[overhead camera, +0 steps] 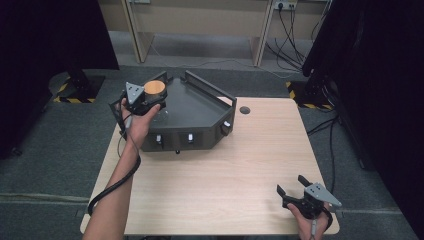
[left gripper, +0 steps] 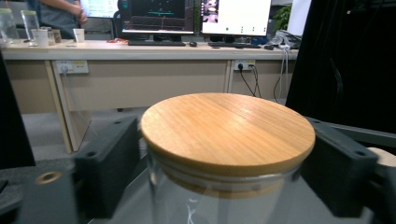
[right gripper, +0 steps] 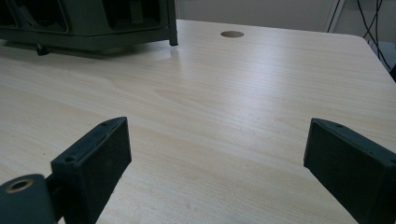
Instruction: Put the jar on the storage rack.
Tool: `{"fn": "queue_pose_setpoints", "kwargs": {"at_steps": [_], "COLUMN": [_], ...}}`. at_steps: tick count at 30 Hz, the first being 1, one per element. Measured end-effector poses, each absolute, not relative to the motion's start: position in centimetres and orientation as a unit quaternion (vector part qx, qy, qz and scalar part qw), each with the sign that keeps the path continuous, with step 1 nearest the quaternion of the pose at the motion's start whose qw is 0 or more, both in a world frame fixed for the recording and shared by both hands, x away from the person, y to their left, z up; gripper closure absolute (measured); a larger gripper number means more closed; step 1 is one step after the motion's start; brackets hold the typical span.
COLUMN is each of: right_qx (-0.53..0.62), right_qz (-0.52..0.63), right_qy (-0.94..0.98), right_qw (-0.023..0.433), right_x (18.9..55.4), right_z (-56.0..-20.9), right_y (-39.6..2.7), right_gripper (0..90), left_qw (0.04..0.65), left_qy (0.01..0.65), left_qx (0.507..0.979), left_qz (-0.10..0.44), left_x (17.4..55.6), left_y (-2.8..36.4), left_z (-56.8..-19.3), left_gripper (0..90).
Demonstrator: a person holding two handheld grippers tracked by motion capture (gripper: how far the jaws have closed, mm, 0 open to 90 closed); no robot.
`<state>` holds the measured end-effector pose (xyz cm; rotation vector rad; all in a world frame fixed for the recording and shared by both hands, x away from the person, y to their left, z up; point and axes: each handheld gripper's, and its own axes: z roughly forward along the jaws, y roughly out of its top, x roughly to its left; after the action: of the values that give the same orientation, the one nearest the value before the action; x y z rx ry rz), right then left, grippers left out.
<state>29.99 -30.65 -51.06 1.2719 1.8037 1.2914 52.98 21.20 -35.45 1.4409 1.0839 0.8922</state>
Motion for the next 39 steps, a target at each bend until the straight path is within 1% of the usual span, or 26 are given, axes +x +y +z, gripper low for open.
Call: {"fn": "queue_pose_setpoints", "kwargs": {"at_steps": [2,6,8,11,18,24,32,39], "right_qx": [0.476,0.477,0.477,0.477,0.477,0.476,0.476,0.476], "right_qz": [0.484,0.485,0.485,0.483,0.483,0.483,0.484,0.484], "right_qy": [0.675,0.674,0.675,0.675,0.676,0.676,0.676,0.676], "right_qw": [0.288,0.287,0.287,0.287,0.288,0.288,0.288,0.288], "right_x": [30.0,30.0,30.0,30.0,30.0,30.0,30.0,30.0], "right_z": [-51.1,-51.1,-51.1,-51.1,-51.1,-51.1,-51.1,-51.1], "right_y": [-30.7,-30.7,-30.7,-30.7,-30.6,-30.6,-30.6,-30.7], "right_gripper": [7.6,7.5,7.5,7.4,7.4,7.4,7.3,7.3], "left_qw": [0.535,0.547,0.542,0.550,0.555,0.564,0.572,0.570], "left_qy": [0.455,0.453,0.453,0.444,0.428,0.418,0.411,0.405], "left_qx": [0.606,0.602,0.607,0.612,0.620,0.616,0.612,0.619], "left_qz": [0.373,0.365,0.364,0.355,0.353,0.358,0.361,0.357], "left_x": [52.6,51.3,50.5,49.6,47.8,46.3,44.2,42.6], "left_y": [21.3,21.6,21.7,21.9,22.0,22.1,22.5,22.5], "left_z": [-35.4,-35.3,-35.2,-35.1,-34.9,-35.0,-35.6,-37.1], "left_gripper": [9.5,5.5,5.4,5.3,6.1,6.9,7.5,8.0]}}
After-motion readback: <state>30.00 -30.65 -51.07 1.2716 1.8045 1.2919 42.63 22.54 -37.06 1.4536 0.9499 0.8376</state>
